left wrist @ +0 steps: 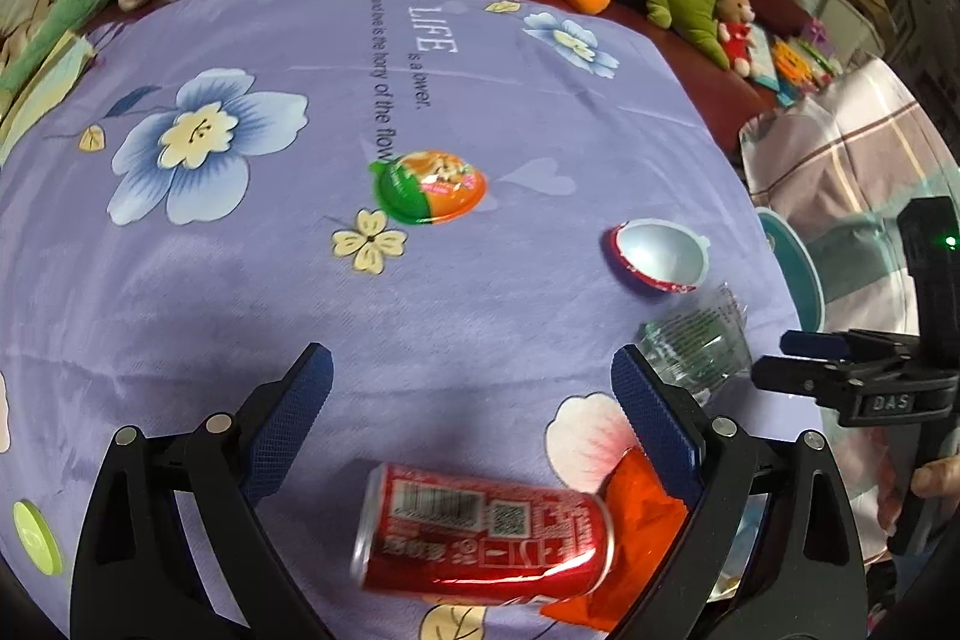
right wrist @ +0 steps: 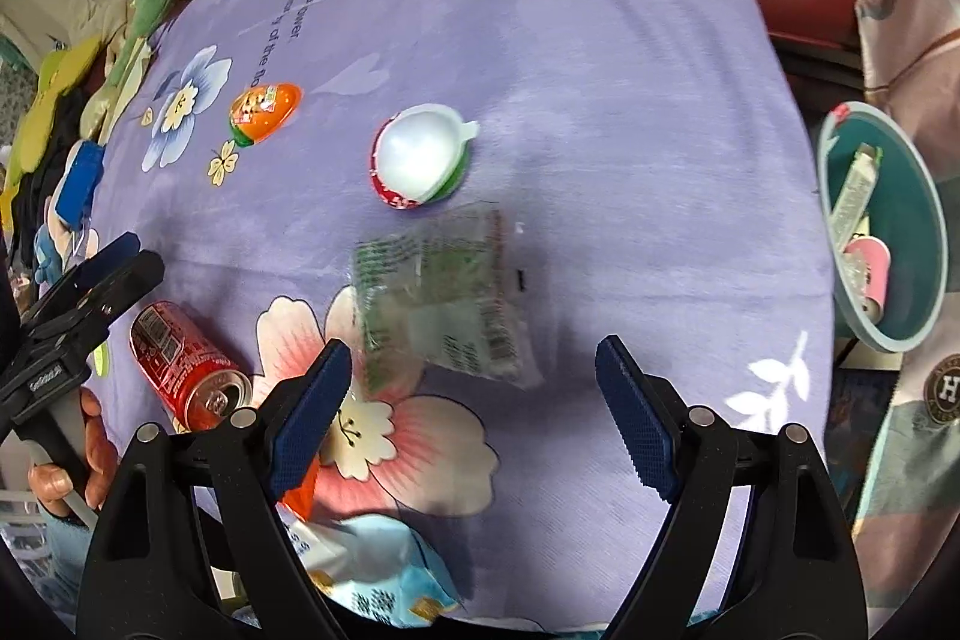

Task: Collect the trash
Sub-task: 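Grasp the clear snack packet with the right tool while the left tool grasps the blue snack packet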

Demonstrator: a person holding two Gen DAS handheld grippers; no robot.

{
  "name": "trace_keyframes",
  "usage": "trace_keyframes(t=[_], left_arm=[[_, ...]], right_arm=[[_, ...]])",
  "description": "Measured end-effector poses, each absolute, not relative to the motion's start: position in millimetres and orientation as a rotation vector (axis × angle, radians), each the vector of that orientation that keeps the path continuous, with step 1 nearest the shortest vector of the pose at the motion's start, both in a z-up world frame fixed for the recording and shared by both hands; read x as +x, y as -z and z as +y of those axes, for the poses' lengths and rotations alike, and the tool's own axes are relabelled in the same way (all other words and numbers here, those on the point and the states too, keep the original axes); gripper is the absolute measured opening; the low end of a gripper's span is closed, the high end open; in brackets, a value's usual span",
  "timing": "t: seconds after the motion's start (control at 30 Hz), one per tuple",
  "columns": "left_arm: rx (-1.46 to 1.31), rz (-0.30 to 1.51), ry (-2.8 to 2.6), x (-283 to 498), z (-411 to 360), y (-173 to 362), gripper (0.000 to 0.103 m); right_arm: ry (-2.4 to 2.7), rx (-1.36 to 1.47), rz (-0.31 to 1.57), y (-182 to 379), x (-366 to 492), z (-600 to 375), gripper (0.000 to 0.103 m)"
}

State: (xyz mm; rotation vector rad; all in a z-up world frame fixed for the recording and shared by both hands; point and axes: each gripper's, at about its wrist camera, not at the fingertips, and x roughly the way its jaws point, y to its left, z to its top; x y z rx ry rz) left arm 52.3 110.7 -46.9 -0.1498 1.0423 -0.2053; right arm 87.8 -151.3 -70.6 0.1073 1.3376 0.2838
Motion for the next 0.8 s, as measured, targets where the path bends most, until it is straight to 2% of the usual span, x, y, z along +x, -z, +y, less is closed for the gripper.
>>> trace_keyframes(t=[0.47, 0.53, 0.63, 0.8], left_arm=[[-0.157, 1.057, 0.199, 54, 117, 52, 0.094], [-0.162, 1.060, 0.195, 54, 118, 53, 0.094], [-0.154, 1.062, 0.196, 54, 115, 52, 0.094], [-0.123, 1.056, 0.219, 50, 105, 48, 0.094]], right_arm=[[-0.301, 0.142, 1.367, 103, 104, -137, 0.079], [-0.317, 0.143, 1.365, 105, 104, -136, 0.064], [-0.338, 0.114, 1.351, 104, 101, -132, 0.059], [-0.364, 0.087, 1.328, 96, 93, -130, 0.055]])
